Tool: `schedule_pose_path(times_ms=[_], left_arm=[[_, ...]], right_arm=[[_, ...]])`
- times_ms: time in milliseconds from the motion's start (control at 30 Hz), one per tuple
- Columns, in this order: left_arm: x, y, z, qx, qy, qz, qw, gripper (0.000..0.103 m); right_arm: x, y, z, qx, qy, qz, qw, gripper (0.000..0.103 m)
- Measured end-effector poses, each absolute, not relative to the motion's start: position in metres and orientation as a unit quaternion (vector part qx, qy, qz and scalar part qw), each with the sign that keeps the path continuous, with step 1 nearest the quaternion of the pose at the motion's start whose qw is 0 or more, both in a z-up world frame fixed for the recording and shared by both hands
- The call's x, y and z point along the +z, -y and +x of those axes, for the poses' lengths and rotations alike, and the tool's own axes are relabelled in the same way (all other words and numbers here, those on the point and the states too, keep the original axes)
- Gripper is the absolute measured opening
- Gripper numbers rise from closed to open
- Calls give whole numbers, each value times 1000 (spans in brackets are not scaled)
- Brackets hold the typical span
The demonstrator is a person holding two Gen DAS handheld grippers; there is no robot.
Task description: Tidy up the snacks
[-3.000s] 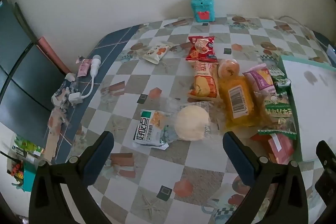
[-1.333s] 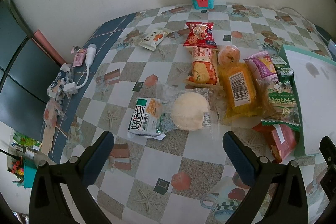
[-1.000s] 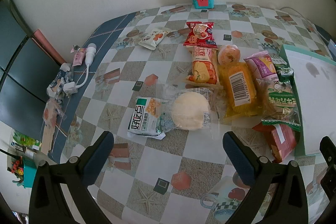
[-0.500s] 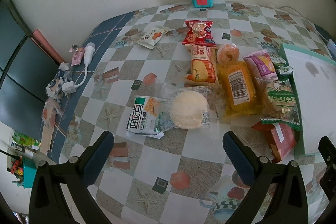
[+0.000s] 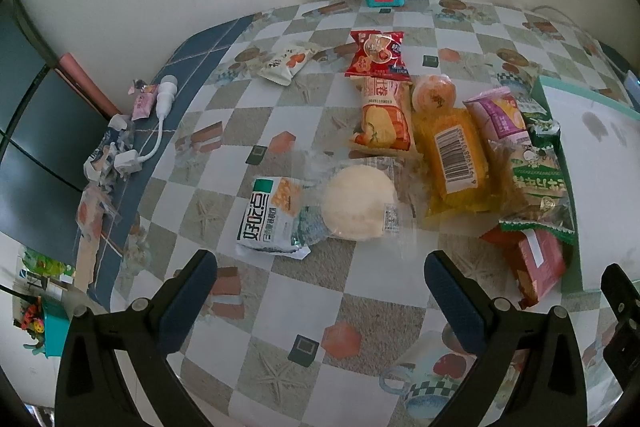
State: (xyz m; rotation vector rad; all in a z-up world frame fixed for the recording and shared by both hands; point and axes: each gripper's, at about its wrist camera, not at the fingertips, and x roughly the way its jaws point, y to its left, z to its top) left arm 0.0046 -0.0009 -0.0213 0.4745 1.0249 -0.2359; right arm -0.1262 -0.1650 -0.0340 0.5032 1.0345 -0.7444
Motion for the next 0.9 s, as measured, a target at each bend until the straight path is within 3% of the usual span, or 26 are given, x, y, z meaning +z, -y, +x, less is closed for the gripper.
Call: schedule_pose_path(times_ms=[467, 833, 900], left_arm=[[-45, -1, 14, -108, -534, 229, 807, 103], [-50, -18, 30, -103, -568, 172, 798, 103], [-50, -25, 36, -98, -575, 153, 798, 103]], right_arm=[[-71, 155, -114, -266, -538, 297, 742, 103], [-91, 132, -103, -212, -581, 298, 727, 77], [-92, 126, -100, -202, -584, 296, 728, 67]])
